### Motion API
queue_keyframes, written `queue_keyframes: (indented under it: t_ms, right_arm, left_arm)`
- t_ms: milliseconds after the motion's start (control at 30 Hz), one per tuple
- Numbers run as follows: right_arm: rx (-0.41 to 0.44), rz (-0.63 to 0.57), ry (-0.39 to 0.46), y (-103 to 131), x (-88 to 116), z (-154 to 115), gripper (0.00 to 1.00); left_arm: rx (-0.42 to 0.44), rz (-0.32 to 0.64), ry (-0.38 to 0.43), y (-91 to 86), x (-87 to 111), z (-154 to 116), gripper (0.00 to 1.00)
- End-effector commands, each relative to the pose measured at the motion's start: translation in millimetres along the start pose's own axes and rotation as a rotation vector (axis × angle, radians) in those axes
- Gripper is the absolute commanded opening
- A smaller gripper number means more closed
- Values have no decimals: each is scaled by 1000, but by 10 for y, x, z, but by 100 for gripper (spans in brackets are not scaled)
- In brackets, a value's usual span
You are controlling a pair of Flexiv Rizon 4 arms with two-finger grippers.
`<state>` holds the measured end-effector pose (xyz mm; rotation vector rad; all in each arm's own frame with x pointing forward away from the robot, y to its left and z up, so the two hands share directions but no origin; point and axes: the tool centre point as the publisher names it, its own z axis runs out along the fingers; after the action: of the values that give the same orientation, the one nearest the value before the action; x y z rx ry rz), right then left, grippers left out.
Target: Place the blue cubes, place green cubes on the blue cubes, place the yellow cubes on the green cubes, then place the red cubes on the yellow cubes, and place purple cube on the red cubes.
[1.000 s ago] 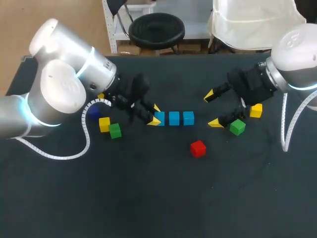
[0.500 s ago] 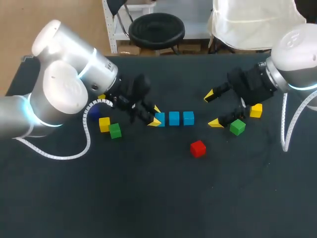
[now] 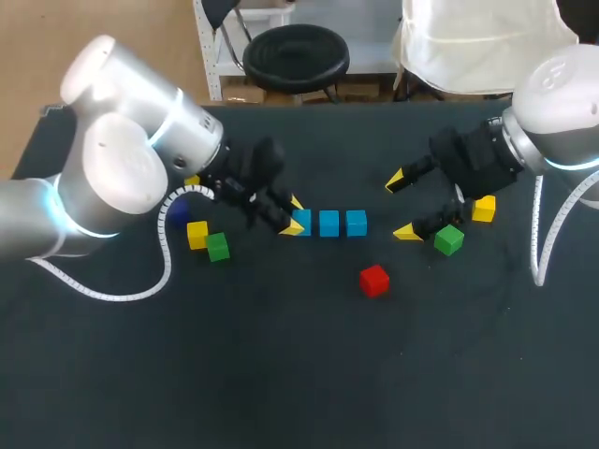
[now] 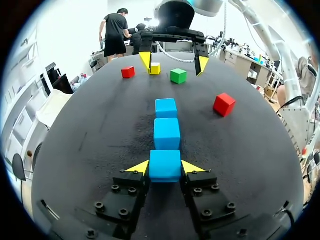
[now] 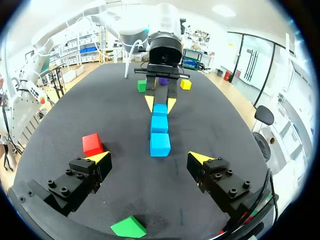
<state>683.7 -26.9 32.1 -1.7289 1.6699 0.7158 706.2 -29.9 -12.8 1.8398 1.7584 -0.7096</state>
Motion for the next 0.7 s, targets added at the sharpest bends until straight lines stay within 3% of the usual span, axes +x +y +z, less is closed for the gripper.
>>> queue_keyframes:
  t_ms: [33,700]
  right_arm:
    - [0,-1,-2,-1,5,2,100]
    - [0,-1,-2,-1,5,2,100]
  left_arm:
    - [8,-6,10,36,27,39,0]
    - [0,-4,2,-5,-10,-36,0]
